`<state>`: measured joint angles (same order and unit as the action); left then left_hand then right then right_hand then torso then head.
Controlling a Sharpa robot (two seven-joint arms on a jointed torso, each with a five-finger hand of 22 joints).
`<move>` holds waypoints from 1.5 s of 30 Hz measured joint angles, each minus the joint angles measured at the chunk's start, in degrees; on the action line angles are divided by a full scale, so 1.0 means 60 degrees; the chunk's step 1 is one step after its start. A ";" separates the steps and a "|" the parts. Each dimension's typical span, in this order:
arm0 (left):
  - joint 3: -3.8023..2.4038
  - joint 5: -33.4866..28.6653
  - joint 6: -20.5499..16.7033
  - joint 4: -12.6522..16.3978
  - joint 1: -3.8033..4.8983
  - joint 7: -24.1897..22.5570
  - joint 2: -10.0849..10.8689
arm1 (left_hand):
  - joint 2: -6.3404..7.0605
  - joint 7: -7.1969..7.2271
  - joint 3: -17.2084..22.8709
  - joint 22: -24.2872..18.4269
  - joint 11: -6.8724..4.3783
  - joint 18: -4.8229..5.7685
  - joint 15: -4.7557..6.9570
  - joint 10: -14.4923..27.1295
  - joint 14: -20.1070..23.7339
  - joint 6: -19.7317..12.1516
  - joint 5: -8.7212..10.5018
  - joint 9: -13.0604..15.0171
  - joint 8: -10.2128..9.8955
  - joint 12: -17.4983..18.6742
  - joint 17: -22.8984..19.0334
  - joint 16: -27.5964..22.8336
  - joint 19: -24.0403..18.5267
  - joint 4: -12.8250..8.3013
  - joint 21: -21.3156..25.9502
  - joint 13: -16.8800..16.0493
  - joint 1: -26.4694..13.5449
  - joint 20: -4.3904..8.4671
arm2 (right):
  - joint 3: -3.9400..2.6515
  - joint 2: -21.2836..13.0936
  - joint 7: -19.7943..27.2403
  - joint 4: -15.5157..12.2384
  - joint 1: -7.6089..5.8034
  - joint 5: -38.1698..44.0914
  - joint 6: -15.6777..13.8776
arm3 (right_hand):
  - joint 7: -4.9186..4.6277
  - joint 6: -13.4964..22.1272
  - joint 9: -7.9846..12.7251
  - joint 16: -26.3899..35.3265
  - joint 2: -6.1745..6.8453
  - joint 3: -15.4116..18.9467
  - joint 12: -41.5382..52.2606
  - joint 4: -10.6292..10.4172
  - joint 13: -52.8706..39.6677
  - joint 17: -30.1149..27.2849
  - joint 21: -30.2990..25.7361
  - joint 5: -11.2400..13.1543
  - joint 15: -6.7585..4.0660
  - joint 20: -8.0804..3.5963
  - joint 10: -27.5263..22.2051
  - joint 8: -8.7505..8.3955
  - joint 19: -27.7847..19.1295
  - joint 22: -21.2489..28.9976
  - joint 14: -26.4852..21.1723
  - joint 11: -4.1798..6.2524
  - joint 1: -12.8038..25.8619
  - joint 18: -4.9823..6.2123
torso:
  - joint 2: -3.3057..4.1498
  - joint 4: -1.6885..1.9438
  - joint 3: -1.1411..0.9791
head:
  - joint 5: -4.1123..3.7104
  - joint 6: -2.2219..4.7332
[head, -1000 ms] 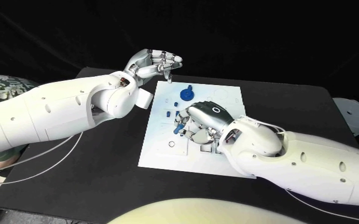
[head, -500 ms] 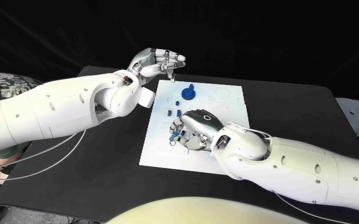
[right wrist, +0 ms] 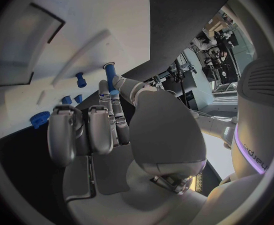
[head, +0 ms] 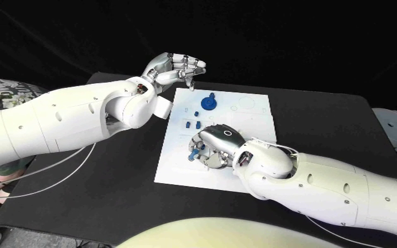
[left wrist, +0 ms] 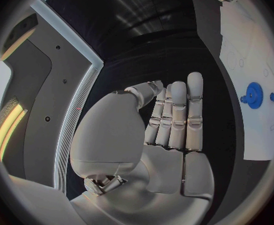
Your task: Assemble the parts on the task board
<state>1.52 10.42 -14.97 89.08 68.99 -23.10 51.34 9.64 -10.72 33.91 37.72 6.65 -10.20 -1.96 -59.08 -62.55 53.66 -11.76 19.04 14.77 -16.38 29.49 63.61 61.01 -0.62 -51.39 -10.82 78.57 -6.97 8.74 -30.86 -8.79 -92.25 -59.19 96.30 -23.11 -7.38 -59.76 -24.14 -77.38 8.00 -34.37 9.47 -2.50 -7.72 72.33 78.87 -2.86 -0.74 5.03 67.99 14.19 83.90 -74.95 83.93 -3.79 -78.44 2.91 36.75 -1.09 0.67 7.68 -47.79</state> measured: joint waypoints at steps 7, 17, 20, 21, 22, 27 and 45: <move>0.0000 -0.0001 0.0005 0.0001 0.0000 0.0014 0.0007 | 0.0000 0.0000 0.0000 -0.0002 0.0000 0.0000 0.0000 0.0000 0.0000 0.0000 0.0000 0.0000 0.0000 0.0000 -0.0003 0.0000 0.0000 0.0000 0.0000 0.0000 0.0000 0.0000 | 0.0000 0.0024 -0.0023 0.0035 0.0004 0.0063 0.0194 | -0.0009 0.0001 -0.0015 0.0000 -0.0025 0.0001 -0.0009 0.0000 0.0007 0.0006 0.0047 0.0016 0.0000 0.0000 0.0001 -0.0001 0.0000 0.0001 0.0000 -0.0001 -0.0026 0.0001 | 0.0000 0.0002 0.0005 | 0.0006 -0.0032; 0.0000 -0.0004 0.0013 0.0011 -0.0001 0.0027 0.0012 | 0.0000 0.0000 0.0000 -0.0010 0.0000 0.0000 0.0000 0.0000 0.0000 0.0000 0.0000 0.0001 0.0000 0.0001 -0.0009 0.0000 0.0000 0.0000 -0.0001 0.0000 0.0000 0.0000 | -0.0008 0.0196 -0.0253 0.0135 0.0033 0.0330 0.0322 | 0.0007 -0.0017 -0.0085 0.0000 -0.0025 0.0014 0.0029 0.0010 -0.0002 0.0005 0.0047 -0.0019 0.0000 0.0000 0.0018 -0.0022 0.0000 0.0002 0.0000 -0.0018 -0.0026 0.0005 | -0.0002 0.0013 0.0011 | 0.0003 -0.0049; 0.0000 -0.0004 0.0014 0.0012 -0.0001 0.0030 0.0014 | 0.0000 0.0000 0.0000 -0.0010 0.0000 -0.0001 0.0000 0.0000 0.0000 0.0000 0.0000 0.0001 0.0000 0.0001 -0.0009 0.0000 0.0000 0.0000 -0.0001 0.0000 0.0000 0.0000 | -0.0011 0.0259 -0.0334 0.0140 0.0053 0.0441 0.0325 | 0.0007 -0.0017 -0.0085 0.0000 -0.0025 0.0014 0.0039 0.0010 -0.0021 0.0004 0.0047 -0.0023 0.0000 0.0000 0.0027 0.0000 0.0000 0.0003 0.0000 -0.0024 -0.0026 0.0006 | -0.0002 0.0014 0.0011 | 0.0003 -0.0045; 0.0000 -0.0004 0.0014 0.0013 -0.0001 0.0030 0.0015 | 0.0000 0.0000 0.0000 -0.0010 0.0004 0.0000 0.0000 0.0004 0.0000 0.0000 0.0000 0.0001 0.0000 0.0001 -0.0009 0.0000 0.0000 0.0000 -0.0001 0.0000 0.0000 0.0000 | -0.0011 0.0278 -0.0358 0.0140 0.0059 0.0476 0.0327 | 0.0007 -0.0017 -0.0085 0.0000 -0.0025 0.0014 0.0039 0.0010 -0.0026 0.0004 0.0047 -0.0024 0.0000 0.0000 0.0033 0.0001 0.0000 0.0003 0.0000 -0.0029 -0.0026 0.0007 | -0.0002 0.0014 0.0012 | 0.0003 -0.0045; 0.0000 -0.0004 0.0014 0.0013 -0.0001 0.0031 0.0015 | 0.0000 0.0000 0.0000 -0.0010 0.0023 0.0000 0.0000 0.0022 0.0000 0.0000 0.0000 0.0001 0.0000 0.0001 -0.0009 0.0000 0.0000 0.0000 -0.0001 0.0001 0.0000 0.0000 | -0.0011 0.0295 -0.0379 0.0139 0.0066 0.0508 0.0330 | 0.0007 -0.0017 -0.0084 0.0000 -0.0025 0.0014 0.0039 0.0010 -0.0025 0.0004 0.0047 -0.0024 0.0000 0.0000 0.0055 0.0002 0.0000 0.0003 0.0000 -0.0019 -0.0026 0.0007 | -0.0002 0.0014 0.0013 | 0.0004 -0.0045; 0.0001 -0.0004 0.0016 0.0014 0.0002 0.0035 0.0015 | 0.0000 0.0000 0.0000 -0.0010 0.0036 0.0000 0.0000 0.0036 0.0000 0.0000 0.0000 0.0002 0.0000 0.0001 -0.0009 0.0000 0.0000 0.0000 -0.0001 0.0008 0.0000 0.0000 | -0.0002 0.0364 -0.0497 0.0120 0.0083 0.0664 0.0365 | 0.0002 -0.0012 -0.0084 0.0000 -0.0022 0.0014 0.0035 0.0010 -0.0002 -0.0034 0.0047 -0.0024 0.0000 0.0000 0.0063 0.0002 0.0000 0.0003 0.0000 -0.0023 -0.0023 0.0009 | -0.0002 0.0018 0.0014 | 0.0009 -0.0057; 0.0001 -0.0006 0.0012 0.0010 0.0000 0.0086 0.0021 | 0.0000 0.0000 -0.0026 -0.0019 0.0036 0.0000 0.0000 0.0035 0.0000 0.0000 0.0000 0.0002 -0.0001 -0.0042 -0.0018 0.0000 0.0000 0.0026 0.0039 0.0007 0.0001 0.0000 | 0.0060 0.0032 -0.1011 -0.0145 0.0156 0.0713 -0.0207 | -0.0370 0.1667 0.0326 0.0516 0.0537 0.2641 -0.0524 -0.0548 0.0617 -0.1020 -0.2800 -0.0560 0.0362 0.0393 -0.2354 -0.1100 -0.0394 0.0006 0.0016 -0.0522 0.0305 0.0326 | -0.0010 0.0008 0.0005 | 0.0019 -0.0056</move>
<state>1.52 10.39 -14.89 89.14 68.99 -22.58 51.47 9.64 -10.72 33.75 37.61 6.87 -10.20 -1.96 -58.87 -62.55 53.66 -11.76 19.05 14.76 -16.63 29.38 63.61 61.01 -0.47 -51.16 -10.78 78.57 -6.97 9.10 -30.67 -14.86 -93.12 -58.25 100.58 -24.36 -9.60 -49.76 -22.18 -74.28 11.22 -18.53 6.33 -5.78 -4.02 66.21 62.07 -6.22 1.44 7.39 53.86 7.59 81.54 -74.91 84.02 -6.92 -76.61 4.87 36.69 -1.04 0.70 7.80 -48.12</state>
